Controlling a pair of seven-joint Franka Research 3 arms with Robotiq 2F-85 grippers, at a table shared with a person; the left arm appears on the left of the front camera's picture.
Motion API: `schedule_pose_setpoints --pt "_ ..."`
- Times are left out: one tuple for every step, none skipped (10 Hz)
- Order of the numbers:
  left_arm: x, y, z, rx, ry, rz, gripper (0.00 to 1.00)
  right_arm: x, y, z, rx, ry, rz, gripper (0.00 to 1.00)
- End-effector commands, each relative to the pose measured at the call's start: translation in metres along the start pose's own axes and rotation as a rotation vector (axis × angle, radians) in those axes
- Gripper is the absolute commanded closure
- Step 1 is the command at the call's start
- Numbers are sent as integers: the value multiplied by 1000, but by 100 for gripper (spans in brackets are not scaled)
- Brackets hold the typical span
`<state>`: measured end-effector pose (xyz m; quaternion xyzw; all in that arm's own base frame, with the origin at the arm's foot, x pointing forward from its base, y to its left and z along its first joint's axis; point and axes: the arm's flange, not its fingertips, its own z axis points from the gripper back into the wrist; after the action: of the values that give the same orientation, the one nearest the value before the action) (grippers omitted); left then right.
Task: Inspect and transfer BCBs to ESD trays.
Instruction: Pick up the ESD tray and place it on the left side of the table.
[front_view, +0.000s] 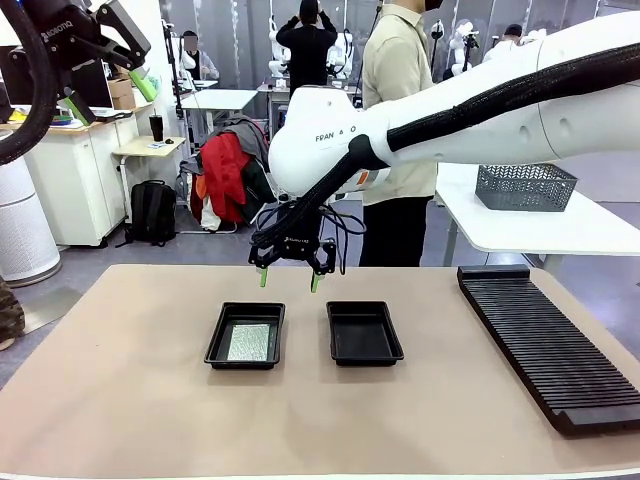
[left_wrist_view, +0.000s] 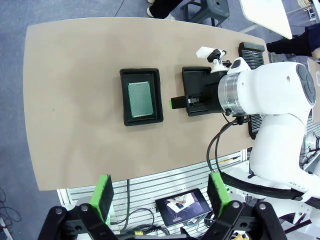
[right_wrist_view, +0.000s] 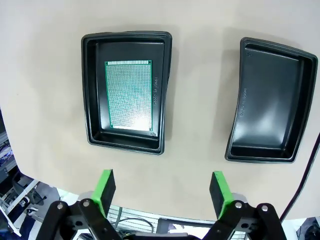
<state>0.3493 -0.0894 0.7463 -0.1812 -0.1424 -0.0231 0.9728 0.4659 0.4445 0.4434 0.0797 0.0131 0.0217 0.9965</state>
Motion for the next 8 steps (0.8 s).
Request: schedule_pose_setpoints --pt "0 1 0 0 1 1 0 -2 -1 0 0 3 -3 0" --pt "0 1 0 0 1 1 0 -2 -1 0 0 3 -3 0" --pt "0 1 0 0 1 1 0 -2 -1 0 0 3 -3 0" --pt "0 1 0 0 1 1 0 -2 -1 0 0 3 -3 0" --pt "0 1 0 0 1 1 0 -2 -1 0 0 3 -3 0" --pt "0 1 0 0 1 1 0 -2 -1 0 0 3 -3 0" --pt "0 1 0 0 1 1 0 -2 -1 0 0 3 -3 0" --pt "0 1 0 0 1 1 0 -2 -1 0 0 3 -3 0"
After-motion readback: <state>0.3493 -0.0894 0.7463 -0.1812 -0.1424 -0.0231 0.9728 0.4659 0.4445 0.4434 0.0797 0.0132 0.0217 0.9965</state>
